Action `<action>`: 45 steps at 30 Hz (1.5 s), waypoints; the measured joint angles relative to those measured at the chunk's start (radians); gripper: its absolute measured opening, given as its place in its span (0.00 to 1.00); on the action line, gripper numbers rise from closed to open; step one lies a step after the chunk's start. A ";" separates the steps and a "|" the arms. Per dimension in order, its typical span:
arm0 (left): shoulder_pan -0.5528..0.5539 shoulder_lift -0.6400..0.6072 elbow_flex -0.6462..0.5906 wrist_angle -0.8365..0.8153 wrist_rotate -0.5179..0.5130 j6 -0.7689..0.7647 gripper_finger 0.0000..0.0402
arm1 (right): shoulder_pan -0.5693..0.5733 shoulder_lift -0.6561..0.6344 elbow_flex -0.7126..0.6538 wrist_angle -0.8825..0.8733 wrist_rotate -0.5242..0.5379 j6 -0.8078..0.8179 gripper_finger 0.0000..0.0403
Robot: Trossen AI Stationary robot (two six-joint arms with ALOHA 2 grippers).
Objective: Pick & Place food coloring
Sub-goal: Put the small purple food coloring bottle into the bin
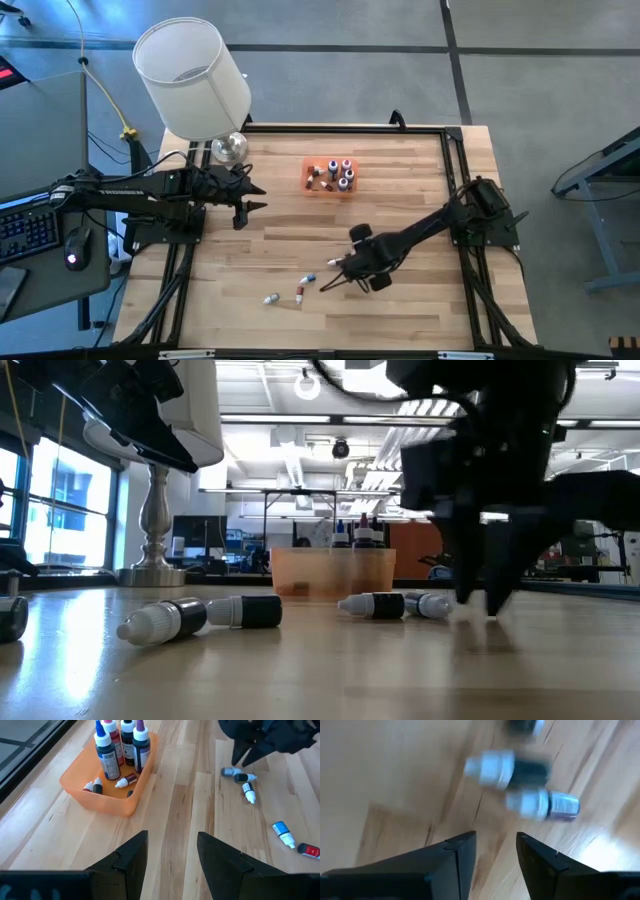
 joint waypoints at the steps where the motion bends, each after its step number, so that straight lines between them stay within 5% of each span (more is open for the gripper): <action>1: 0.000 0.000 0.000 0.000 0.000 0.000 0.42 | 0.000 -0.003 -0.008 0.026 0.011 -0.026 0.33; 12: 0.000 0.000 0.000 0.000 0.000 0.000 0.42 | 0.012 0.002 -0.002 0.046 0.080 -0.121 0.33; 21: 0.000 0.000 0.000 0.000 0.000 0.000 0.42 | 0.002 0.002 0.081 -0.005 -0.016 0.233 0.33; 25: 0.000 0.000 0.000 0.000 -0.001 0.000 0.42 | 0.001 0.002 0.084 -0.015 0.025 0.303 0.33; 36: 0.000 0.000 0.000 0.002 -0.001 0.000 0.42 | -0.010 0.001 0.083 -0.029 0.204 -0.456 0.33; 45: 0.000 0.000 0.000 0.002 -0.001 0.000 0.42 | -0.090 0.001 0.082 0.049 0.072 -0.664 0.33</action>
